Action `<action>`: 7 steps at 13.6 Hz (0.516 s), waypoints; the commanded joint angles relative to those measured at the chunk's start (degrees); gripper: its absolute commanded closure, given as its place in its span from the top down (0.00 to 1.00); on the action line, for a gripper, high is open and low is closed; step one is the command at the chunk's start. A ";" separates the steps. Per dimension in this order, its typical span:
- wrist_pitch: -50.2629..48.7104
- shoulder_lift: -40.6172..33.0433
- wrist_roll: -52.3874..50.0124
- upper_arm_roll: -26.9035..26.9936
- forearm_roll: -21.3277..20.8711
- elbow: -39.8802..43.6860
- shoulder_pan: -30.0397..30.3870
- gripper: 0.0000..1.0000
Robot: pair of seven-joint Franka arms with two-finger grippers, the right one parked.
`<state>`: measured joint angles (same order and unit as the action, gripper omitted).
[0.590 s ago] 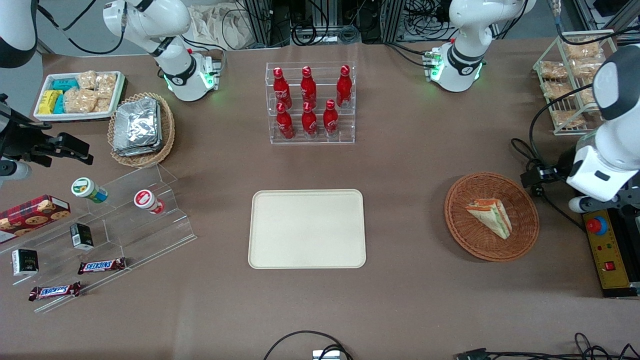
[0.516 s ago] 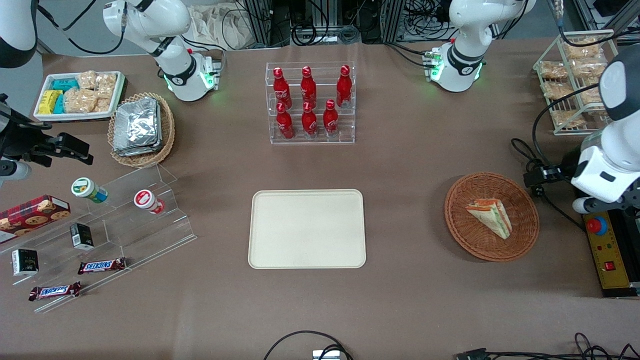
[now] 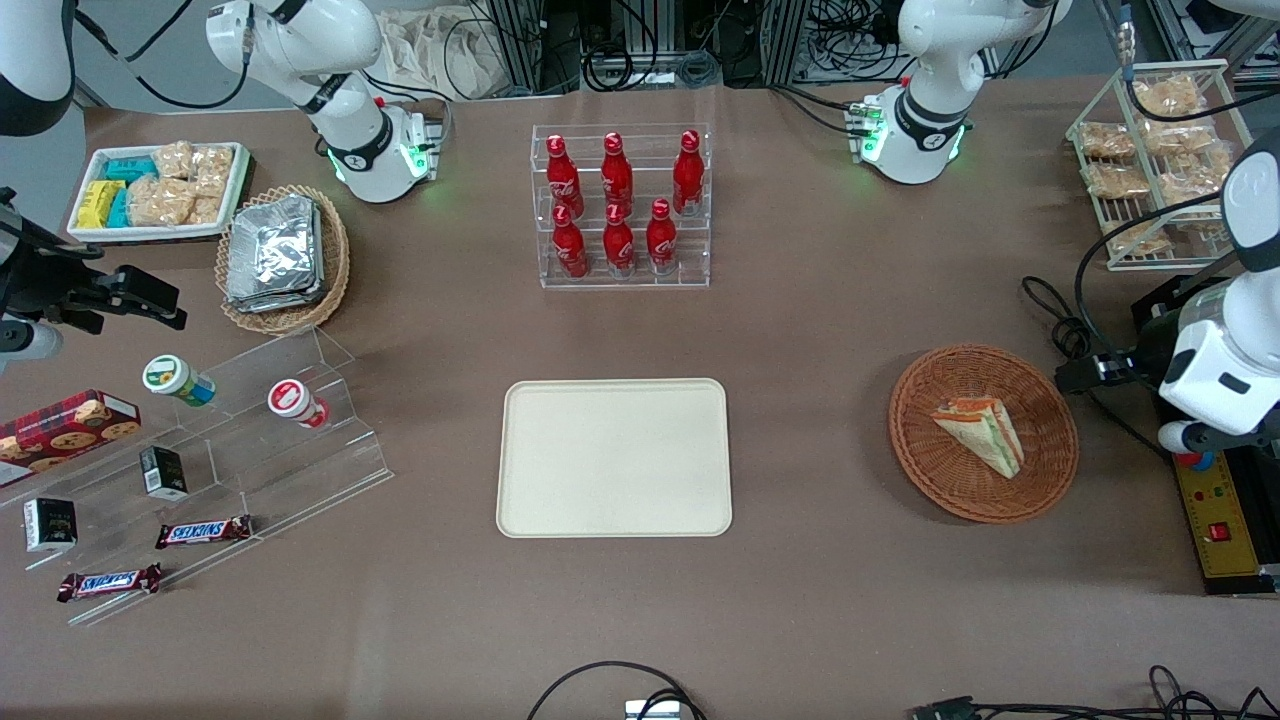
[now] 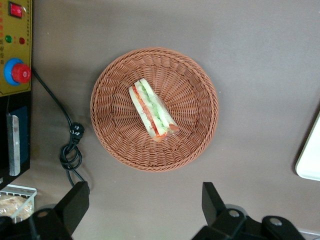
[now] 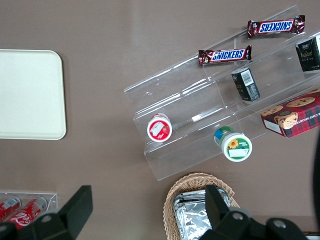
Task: Place sandwich from basket to tray
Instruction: 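Move the left gripper down over the sandwich in the wicker basket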
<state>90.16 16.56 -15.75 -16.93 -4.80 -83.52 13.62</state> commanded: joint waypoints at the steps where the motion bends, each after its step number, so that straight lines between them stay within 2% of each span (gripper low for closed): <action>1: 4.02 5.13 -13.17 -0.12 0.23 0.13 -0.26 1.00; 3: 12.80 5.15 -22.79 -0.12 0.23 -6.19 0.00 1.00; 7: 28.01 6.55 -26.77 0.06 -0.39 -17.18 0.18 1.00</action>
<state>112.44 24.15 -39.57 -16.89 -4.89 -95.34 13.60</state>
